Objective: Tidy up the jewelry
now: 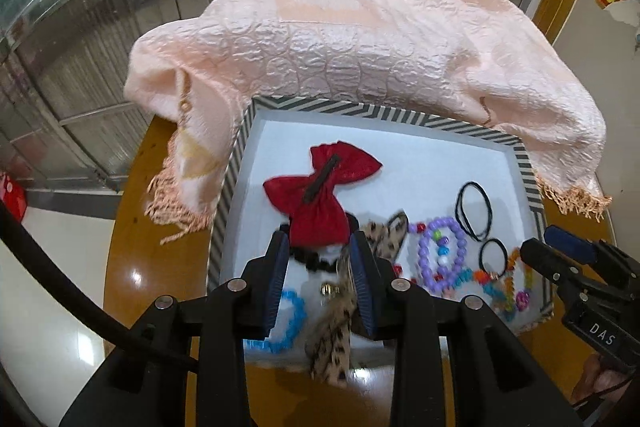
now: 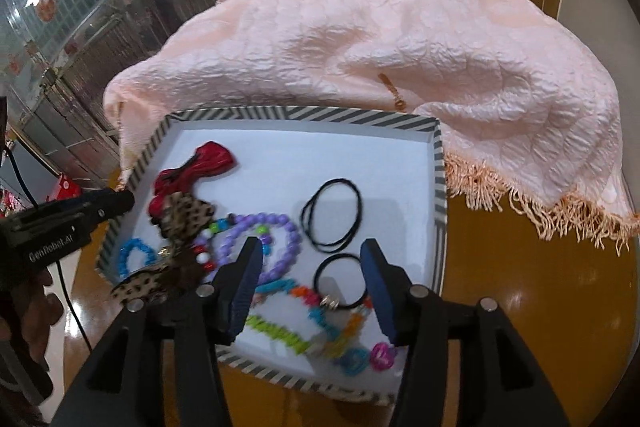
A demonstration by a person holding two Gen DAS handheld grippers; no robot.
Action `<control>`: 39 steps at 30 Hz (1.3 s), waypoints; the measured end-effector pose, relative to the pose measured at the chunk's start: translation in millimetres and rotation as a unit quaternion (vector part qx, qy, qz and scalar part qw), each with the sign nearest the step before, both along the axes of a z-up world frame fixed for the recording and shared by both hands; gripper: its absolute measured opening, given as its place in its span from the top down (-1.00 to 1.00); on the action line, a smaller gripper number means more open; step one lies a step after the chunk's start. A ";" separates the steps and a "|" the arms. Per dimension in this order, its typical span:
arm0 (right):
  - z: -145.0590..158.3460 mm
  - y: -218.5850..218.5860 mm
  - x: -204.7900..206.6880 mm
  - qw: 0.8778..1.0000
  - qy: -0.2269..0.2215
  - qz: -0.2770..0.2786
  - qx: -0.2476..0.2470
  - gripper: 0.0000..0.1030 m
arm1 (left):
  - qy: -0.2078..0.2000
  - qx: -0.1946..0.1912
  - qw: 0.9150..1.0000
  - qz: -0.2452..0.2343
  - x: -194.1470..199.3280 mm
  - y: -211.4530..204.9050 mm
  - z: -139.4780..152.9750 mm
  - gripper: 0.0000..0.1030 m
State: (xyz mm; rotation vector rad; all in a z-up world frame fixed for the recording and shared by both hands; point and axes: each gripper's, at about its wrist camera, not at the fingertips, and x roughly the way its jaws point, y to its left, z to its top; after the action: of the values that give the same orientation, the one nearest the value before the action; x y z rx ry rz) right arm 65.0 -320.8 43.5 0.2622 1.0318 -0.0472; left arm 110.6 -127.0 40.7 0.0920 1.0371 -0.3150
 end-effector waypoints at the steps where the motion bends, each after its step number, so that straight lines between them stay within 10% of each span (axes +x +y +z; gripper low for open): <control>1: 4.1 4.3 -4.5 1.000 -0.005 0.001 0.000 -0.08 | -0.002 -0.002 1.000 0.002 -4.4 2.8 1.3 0.68; 39: 46.0 76.9 -64.2 0.999 -0.023 0.044 -0.019 -0.22 | -0.091 0.020 0.995 0.039 -98.0 56.2 48.3 0.68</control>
State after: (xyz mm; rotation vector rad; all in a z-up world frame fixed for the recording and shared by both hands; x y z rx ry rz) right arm 0.8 -243.9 89.5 0.1828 0.9952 0.0197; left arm 12.6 -70.7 89.0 0.1134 0.8648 -0.2120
